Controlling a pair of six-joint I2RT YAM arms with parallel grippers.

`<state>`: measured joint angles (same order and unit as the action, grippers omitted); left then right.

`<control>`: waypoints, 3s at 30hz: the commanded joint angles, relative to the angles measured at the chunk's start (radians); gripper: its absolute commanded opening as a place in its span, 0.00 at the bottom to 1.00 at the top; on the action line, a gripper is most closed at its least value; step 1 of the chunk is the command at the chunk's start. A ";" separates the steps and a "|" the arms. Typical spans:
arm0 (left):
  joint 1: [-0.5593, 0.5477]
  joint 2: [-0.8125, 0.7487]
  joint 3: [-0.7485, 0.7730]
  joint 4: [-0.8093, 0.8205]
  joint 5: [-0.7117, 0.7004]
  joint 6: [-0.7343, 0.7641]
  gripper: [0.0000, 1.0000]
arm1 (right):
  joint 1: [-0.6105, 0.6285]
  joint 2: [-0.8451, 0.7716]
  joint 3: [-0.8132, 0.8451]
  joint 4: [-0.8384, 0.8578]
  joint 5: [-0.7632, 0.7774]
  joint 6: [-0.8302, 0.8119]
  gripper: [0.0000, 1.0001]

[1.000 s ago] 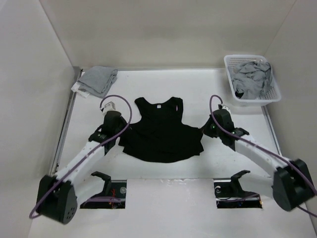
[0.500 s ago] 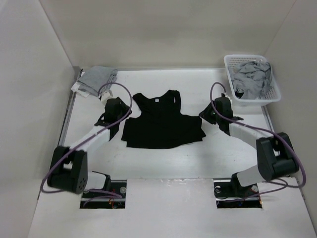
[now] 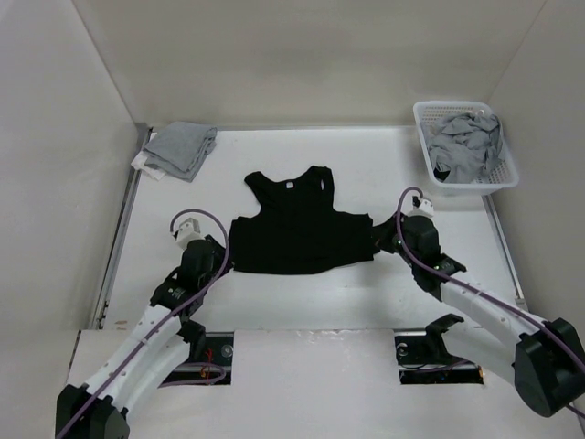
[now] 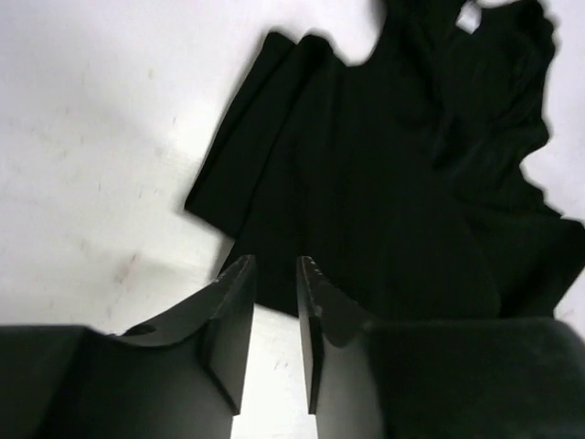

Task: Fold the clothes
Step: Flatten the tank top out

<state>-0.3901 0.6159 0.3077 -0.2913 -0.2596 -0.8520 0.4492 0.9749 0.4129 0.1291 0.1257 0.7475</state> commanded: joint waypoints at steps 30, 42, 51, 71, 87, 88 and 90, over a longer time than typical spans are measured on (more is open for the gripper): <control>-0.054 0.219 0.069 0.092 -0.038 -0.009 0.03 | 0.020 0.044 -0.023 0.084 0.066 -0.011 0.34; 0.220 0.070 0.154 0.116 0.049 0.018 0.02 | 0.038 0.133 -0.016 -0.075 0.114 0.092 0.37; 0.274 0.123 0.091 0.213 0.166 -0.002 0.03 | 0.131 0.200 -0.010 -0.079 0.114 0.154 0.33; 0.260 0.146 0.070 0.241 0.168 0.001 0.04 | 0.188 0.304 0.056 -0.086 0.112 0.116 0.21; 0.253 0.143 0.076 0.236 0.168 -0.001 0.04 | 0.237 0.139 0.118 -0.295 0.281 0.084 0.37; 0.251 0.143 0.077 0.238 0.168 -0.001 0.04 | 0.237 0.145 0.118 -0.284 0.273 0.082 0.36; 0.248 0.140 0.077 0.238 0.168 -0.002 0.04 | 0.237 0.177 0.116 -0.255 0.247 0.076 0.32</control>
<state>-0.1345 0.7624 0.3874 -0.1005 -0.0998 -0.8486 0.6769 1.1320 0.4973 -0.1223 0.3458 0.8417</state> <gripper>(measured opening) 0.037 0.328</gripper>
